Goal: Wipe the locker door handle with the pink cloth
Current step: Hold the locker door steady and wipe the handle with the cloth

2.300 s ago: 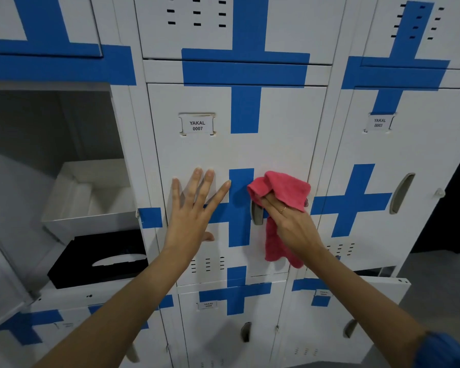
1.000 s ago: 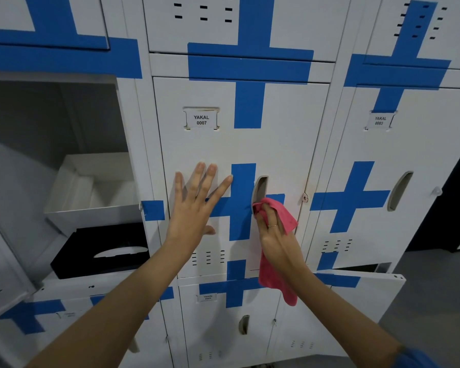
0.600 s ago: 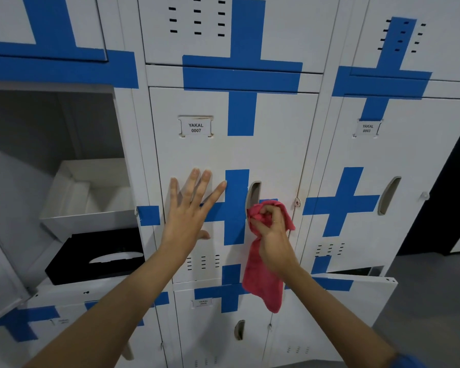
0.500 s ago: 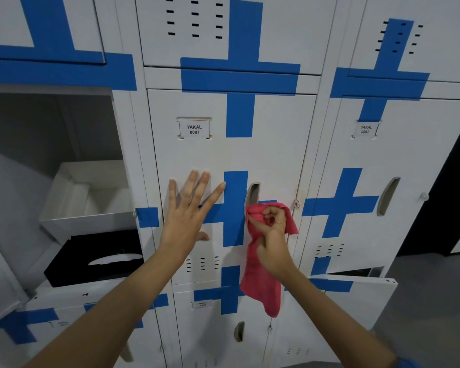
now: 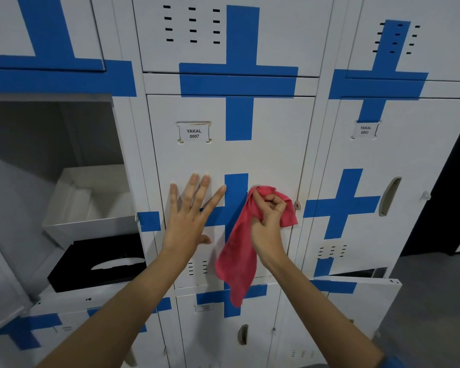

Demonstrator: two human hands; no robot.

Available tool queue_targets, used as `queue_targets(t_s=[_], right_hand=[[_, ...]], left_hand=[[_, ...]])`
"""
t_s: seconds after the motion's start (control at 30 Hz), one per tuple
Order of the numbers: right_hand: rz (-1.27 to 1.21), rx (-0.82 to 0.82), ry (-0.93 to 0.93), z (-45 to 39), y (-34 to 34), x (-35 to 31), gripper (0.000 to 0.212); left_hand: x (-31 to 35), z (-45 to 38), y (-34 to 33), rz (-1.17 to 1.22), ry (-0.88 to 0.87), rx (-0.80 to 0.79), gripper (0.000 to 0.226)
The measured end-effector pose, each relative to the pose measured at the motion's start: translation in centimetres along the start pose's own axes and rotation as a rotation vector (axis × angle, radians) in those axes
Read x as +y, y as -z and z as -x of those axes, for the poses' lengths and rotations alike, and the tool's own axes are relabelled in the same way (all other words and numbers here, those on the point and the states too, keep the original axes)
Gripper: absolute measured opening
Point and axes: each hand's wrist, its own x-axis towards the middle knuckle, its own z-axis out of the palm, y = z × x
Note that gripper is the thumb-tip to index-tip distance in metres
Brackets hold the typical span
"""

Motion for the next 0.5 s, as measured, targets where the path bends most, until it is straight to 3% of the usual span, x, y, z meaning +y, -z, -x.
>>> queue_targets(t_s=[0.17,0.33,0.43,0.5], right_hand=[[0.240,-0.057,0.168,0.3,0.8,0.8,0.068],[0.096,-0.063,0.100,0.9,1.7,1.9,0.024],[0.401,-0.184,0.174,1.2,2.8,2.5,0.022],[0.787,-0.240,0.414,1.0,3.7,2.7,0.031]], left_hand=[[0.1,0.0,0.0,-0.031,0.007,-0.002,0.151],[0.3,0.0,0.0,-0.033,0.015,-0.029,0.150],[0.2,0.0,0.1,-0.031,0.018,-0.046,0.149],[0.2,-0.1,0.1,-0.022,0.019,-0.049,0.149]])
